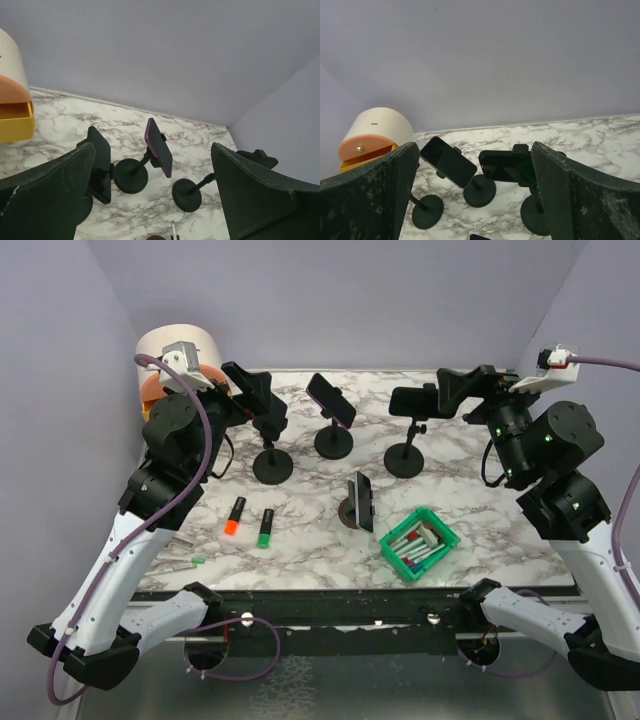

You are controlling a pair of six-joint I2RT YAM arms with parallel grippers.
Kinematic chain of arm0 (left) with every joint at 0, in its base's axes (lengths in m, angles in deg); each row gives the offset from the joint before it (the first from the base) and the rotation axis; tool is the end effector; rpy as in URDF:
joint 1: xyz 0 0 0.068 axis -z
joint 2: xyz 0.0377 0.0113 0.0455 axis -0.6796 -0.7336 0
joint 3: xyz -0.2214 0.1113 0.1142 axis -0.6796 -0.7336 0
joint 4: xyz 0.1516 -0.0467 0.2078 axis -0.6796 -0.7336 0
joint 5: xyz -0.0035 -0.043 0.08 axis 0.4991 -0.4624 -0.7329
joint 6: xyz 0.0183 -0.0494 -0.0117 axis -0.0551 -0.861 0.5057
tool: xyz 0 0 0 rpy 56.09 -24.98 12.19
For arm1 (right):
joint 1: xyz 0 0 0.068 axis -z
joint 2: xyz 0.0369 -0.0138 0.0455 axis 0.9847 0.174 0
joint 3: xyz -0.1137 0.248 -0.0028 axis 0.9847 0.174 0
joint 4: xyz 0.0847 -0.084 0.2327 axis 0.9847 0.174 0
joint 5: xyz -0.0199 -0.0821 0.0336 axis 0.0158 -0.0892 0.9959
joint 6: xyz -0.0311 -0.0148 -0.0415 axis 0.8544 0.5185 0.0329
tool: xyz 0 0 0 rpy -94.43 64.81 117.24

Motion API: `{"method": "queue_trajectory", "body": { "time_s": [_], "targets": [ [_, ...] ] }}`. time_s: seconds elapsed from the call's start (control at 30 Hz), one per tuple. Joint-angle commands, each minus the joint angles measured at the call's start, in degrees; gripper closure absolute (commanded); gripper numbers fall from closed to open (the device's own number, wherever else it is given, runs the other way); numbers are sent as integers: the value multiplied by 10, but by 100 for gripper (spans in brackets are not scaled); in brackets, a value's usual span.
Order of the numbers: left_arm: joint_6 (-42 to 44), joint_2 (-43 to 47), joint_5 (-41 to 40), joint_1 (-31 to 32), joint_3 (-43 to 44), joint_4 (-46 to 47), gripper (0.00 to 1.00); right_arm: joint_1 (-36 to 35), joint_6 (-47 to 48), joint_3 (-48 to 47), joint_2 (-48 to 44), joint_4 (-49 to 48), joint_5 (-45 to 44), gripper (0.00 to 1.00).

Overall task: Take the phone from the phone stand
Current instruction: Pick up the phone stand with the phone at the center of the board.

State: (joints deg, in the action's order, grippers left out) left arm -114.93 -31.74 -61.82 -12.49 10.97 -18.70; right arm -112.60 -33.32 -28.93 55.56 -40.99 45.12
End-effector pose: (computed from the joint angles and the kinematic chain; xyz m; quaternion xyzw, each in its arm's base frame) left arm 0.1720 -0.0866 0.4858 -0.1084 0.6785 -0.2430 0.6847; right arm 0.1467 0.0770 0.5109 0.0453 0.6519 0.1671 0.7383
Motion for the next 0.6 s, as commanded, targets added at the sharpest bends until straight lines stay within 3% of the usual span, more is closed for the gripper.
{"method": "queue_trajectory", "body": {
  "time_s": [0.0,0.13,0.3,0.43,0.57],
  "targets": [
    [0,12,3,-3,-12,1,1,-2,-5,0,-10,14,6,0],
    [30,20,29,-3,-41,17,1,-2,29,54,-40,-38,23,0],
    [73,50,122,-3,-124,86,1,-2,73,89,-52,-62,86,0],
    [109,86,243,-3,-215,157,1,-2,90,94,-34,-63,127,0],
    [112,114,282,-3,-283,203,1,-2,93,111,-8,-70,150,0]
  ]
}}
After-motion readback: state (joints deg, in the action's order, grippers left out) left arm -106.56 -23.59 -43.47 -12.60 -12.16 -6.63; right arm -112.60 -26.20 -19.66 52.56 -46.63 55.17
